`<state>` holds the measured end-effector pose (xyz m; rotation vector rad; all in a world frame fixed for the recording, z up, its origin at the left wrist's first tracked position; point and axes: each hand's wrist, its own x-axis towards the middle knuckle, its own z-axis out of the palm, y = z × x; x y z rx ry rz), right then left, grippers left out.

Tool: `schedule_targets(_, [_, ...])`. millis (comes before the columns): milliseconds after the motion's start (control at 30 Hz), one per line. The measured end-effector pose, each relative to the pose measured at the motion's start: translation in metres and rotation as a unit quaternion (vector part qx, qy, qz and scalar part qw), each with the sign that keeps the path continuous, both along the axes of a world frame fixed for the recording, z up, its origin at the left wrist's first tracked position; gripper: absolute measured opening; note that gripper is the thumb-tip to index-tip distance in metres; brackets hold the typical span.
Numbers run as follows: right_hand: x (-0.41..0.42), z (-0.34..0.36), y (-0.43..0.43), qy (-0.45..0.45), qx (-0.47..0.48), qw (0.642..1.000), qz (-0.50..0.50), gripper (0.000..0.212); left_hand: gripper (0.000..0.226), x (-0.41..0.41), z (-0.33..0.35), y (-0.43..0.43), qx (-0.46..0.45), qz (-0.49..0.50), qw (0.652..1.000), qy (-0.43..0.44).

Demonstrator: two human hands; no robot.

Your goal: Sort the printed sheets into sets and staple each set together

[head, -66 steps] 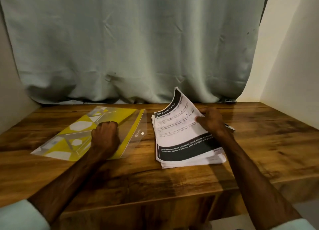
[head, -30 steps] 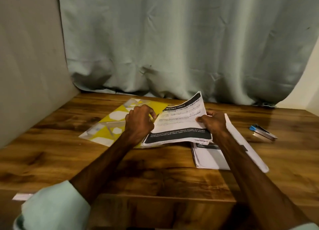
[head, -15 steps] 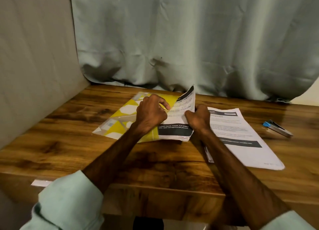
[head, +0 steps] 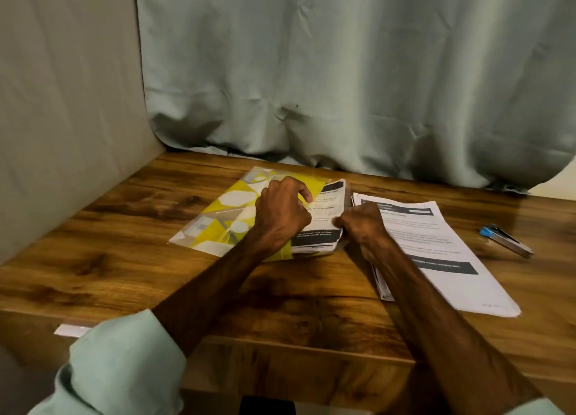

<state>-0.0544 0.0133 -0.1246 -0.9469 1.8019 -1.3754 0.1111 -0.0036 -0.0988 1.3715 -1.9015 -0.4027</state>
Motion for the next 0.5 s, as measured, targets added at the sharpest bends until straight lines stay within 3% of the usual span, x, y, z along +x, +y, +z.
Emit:
schedule_targets(267, [0.034,0.003,-0.021,-0.001,0.007,1.000,-0.003,0.023,0.032,0.000,0.003,0.001,0.004,-0.004,1.000,0.016])
schedule_targets(367, [0.034,0.019,-0.024,0.062,0.043,0.996,0.042,0.011,0.030,0.000,0.003,0.002,0.012,-0.005,1.000,0.021])
schedule_targets(500, [0.024,0.033,-0.019,0.042,0.101,0.987,0.117,0.006,0.028,0.002,0.005,0.002,0.012,0.000,1.000,0.029])
